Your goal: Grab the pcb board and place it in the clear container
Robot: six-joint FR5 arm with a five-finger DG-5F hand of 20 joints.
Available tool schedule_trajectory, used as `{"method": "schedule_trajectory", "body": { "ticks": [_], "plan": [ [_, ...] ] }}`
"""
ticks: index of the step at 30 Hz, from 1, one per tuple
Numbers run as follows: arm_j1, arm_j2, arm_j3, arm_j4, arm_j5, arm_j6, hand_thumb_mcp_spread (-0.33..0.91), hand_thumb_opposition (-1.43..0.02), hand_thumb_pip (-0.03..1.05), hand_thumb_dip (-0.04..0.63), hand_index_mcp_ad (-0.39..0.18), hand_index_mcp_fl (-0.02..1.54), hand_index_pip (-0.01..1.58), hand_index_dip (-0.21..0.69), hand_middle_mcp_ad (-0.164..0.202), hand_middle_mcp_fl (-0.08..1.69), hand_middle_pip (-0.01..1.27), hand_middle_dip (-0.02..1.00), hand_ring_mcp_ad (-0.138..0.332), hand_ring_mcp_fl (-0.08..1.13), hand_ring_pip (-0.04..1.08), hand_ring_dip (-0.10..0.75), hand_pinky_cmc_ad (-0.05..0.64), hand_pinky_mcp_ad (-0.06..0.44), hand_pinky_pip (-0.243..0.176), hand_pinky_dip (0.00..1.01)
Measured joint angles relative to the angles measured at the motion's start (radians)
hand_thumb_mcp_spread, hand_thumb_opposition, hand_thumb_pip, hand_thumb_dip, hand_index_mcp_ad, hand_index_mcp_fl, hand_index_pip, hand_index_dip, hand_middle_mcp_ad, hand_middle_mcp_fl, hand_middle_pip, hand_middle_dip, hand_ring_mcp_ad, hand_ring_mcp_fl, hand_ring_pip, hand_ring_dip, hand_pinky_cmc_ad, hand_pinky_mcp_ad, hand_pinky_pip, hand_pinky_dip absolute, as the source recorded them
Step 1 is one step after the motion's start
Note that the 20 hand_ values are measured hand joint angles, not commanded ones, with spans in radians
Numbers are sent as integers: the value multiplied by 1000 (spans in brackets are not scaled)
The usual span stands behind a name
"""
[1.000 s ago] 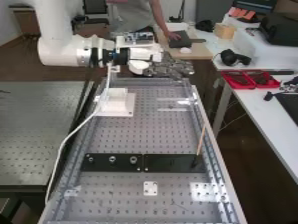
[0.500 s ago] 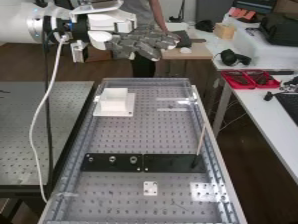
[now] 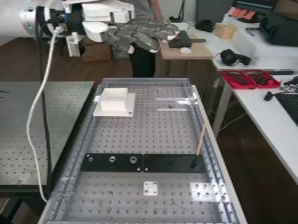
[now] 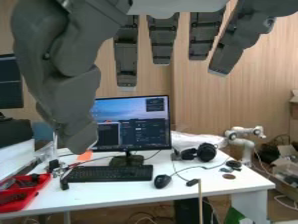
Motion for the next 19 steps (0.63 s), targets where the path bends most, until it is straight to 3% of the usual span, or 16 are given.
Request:
{"method": "schedule_trajectory", "body": {
  "ticks": [9,19],
  "plan": [
    [-6,14,6,-20,-10,5,316,-806,503,175,-80,3,307,171,77,0,113,108,183,0,80,7,312,195,-108,536],
    [-13,16,5,-21,-22,13,302,-791,494,140,-58,38,162,239,84,2,113,108,190,0,73,5,319,201,-124,557]
  ]
}}
